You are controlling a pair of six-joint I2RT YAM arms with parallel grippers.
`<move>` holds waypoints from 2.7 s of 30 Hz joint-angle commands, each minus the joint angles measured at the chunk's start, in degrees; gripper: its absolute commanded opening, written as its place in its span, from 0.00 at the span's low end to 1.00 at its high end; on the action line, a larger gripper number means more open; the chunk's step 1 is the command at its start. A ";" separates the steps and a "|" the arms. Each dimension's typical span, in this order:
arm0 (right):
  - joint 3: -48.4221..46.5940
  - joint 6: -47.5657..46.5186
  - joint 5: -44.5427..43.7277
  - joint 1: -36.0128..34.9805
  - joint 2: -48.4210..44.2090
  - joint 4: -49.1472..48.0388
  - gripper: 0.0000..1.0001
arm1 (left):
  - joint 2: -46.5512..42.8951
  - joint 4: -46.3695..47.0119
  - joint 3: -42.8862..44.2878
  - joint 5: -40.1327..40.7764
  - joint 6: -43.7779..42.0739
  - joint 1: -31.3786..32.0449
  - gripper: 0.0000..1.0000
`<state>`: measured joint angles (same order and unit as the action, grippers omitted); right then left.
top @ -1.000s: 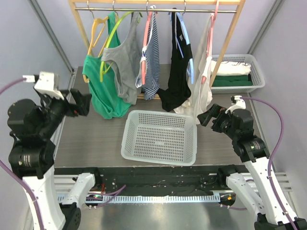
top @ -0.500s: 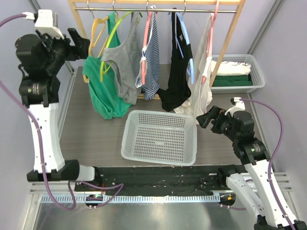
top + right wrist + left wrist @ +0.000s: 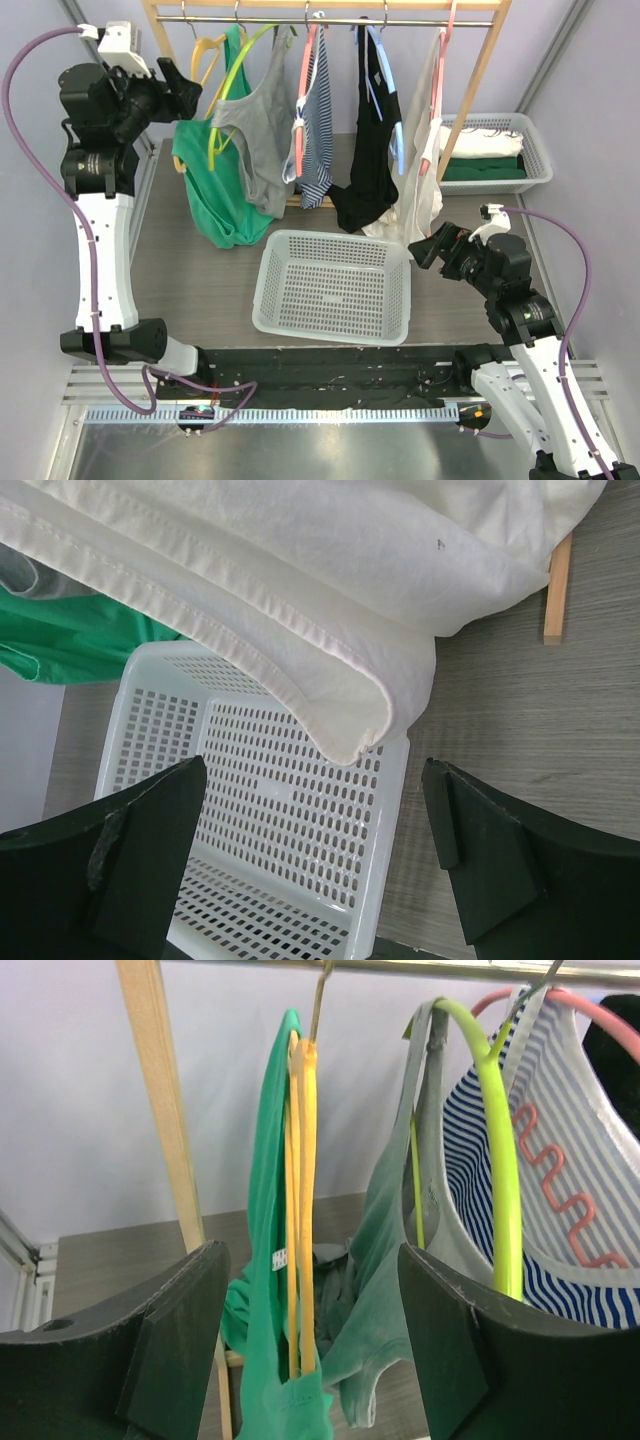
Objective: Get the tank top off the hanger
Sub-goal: Pick up the hanger from the clothesline.
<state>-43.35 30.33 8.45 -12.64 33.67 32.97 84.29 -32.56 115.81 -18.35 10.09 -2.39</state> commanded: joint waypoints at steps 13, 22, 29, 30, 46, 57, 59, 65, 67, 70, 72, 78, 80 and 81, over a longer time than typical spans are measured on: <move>-1.82 -0.09 3.06 -0.19 -0.01 -2.82 1.00 | -1.59 4.17 -7.62 -1.51 -2.18 0.02 0.41; -0.50 0.00 3.24 -0.19 -0.19 -3.26 1.00 | -1.59 4.34 -6.22 0.15 -2.88 1.07 0.10; -0.15 0.17 3.42 -0.10 0.52 -3.62 1.00 | 0.87 2.15 2.31 5.42 -4.20 3.97 0.00; 0.02 0.26 3.50 -0.19 0.69 -3.79 1.00 | 1.05 2.23 3.19 6.47 -4.11 4.06 0.00; -1.38 -0.01 3.07 -0.19 1.05 -2.47 1.00 | -9.75 -0.82 -4.09 9.91 -7.71 4.15 0.00; -1.82 0.70 3.68 -0.19 1.13 -2.21 1.00 | -30.40 -11.12 -17.63 18.57 -12.64 4.15 0.00; -2.09 0.44 3.68 -0.19 0.96 -1.86 1.00 | -35.67 -9.99 -18.51 23.25 -11.85 4.15 0.00; -2.17 0.61 3.95 -0.27 0.78 -1.51 1.00 | -40.61 -6.99 -13.70 32.57 -12.72 4.15 0.00; -2.09 0.79 4.12 -0.28 0.08 -1.51 1.00 | -41.04 -5.69 -10.17 35.66 -12.72 4.06 0.01; -1.91 0.79 4.12 -0.28 -0.53 -1.24 1.00 | -42.01 -0.94 -8.24 34.79 -12.38 3.98 0.00; -1.91 0.79 4.21 -0.27 -0.71 -1.07 1.00 | -41.14 -0.40 -4.29 33.39 -10.53 3.63 0.00; -1.30 0.61 3.59 -0.36 -1.33 -1.07 1.00 | -38.06 -1.98 1.87 15.40 -3.51 -1.02 0.00; -1.12 0.44 3.42 -0.36 -1.59 -1.15 1.00 | -37.27 -2.60 2.93 4.54 -1.05 -2.87 0.00; -0.86 0.44 3.33 -0.36 -1.59 -1.24 1.00 | -37.10 -2.60 3.89 1.07 0.88 -3.66 0.00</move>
<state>-42.87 30.52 11.70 -12.64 32.84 32.47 44.66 -41.65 116.86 2.55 4.21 -3.18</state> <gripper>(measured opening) 0.996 0.139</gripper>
